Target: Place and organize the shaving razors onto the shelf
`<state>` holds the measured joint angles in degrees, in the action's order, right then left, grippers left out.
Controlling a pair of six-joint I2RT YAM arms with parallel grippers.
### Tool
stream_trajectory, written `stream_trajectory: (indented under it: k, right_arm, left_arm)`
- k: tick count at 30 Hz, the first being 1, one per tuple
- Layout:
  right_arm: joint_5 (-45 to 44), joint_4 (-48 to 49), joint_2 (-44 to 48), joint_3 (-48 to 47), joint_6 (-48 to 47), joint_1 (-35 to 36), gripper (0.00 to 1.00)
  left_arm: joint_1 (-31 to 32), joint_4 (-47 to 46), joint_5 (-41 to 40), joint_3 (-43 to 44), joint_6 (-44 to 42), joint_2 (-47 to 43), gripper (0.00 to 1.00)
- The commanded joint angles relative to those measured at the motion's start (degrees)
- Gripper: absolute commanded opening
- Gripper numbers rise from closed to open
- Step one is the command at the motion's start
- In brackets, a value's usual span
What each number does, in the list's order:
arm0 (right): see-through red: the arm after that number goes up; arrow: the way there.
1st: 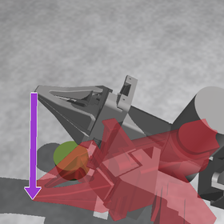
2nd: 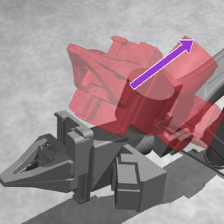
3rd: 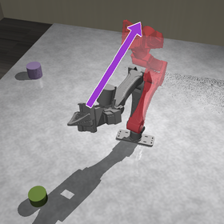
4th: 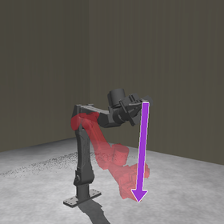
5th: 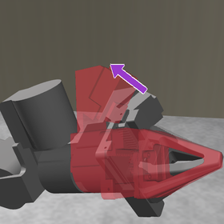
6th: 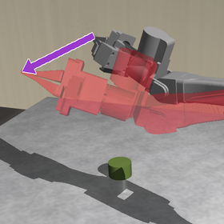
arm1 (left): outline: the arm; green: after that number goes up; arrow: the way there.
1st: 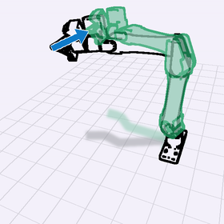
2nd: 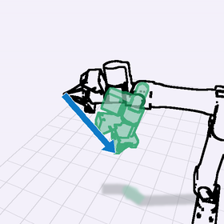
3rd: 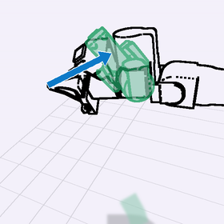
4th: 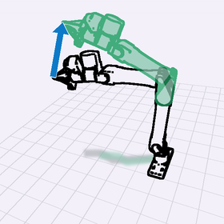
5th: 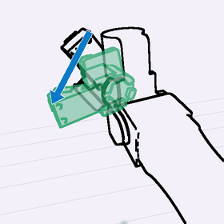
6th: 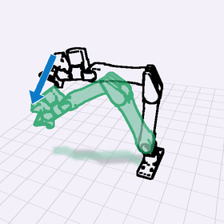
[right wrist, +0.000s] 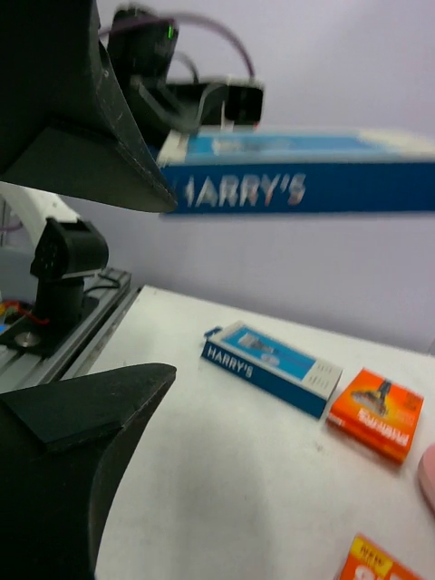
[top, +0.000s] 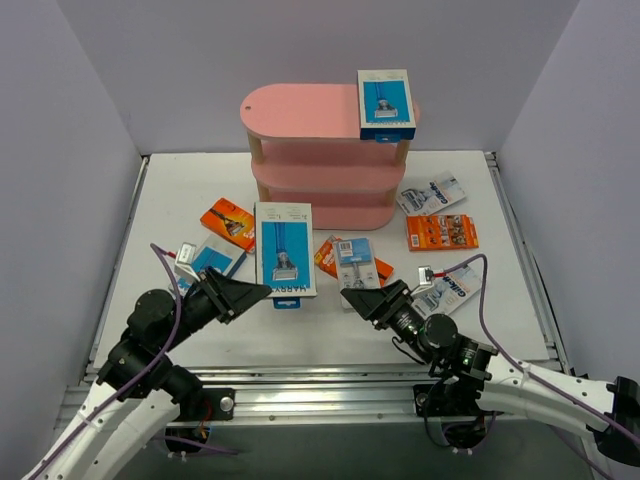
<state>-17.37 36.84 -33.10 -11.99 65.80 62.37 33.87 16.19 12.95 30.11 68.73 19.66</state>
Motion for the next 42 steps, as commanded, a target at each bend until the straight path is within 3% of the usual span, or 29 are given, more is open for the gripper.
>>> stream_trajectory:
  k: [1,15,26,35,42]
  right_arm:
    - [-2.6,-5.4,0.5,1.0,1.2,-0.6,0.63]
    - [-0.3,-9.3,-0.1,5.1,1.6,-1.5,0.64]
    - [0.5,-22.3,2.2,-2.1,-3.2,-3.7,0.67]
    - [3.8,-27.8,0.2,-6.7,-7.0,-8.8,0.71]
    - [15.4,-25.2,-1.0,-5.3,-8.0,-18.9,0.71]
  left_arm:
    - [-0.4,-1.0,-1.4,10.5,-6.7,6.5,0.02]
    - [-3.0,3.6,-2.2,47.8,-19.7,35.7,0.02]
    - [-13.6,-1.9,9.3,68.3,-13.0,58.2,0.02]
    - [-14.1,-4.4,14.2,83.8,-7.6,75.1,0.02]
    - [-14.6,-4.3,16.1,89.8,-5.4,82.6,0.02]
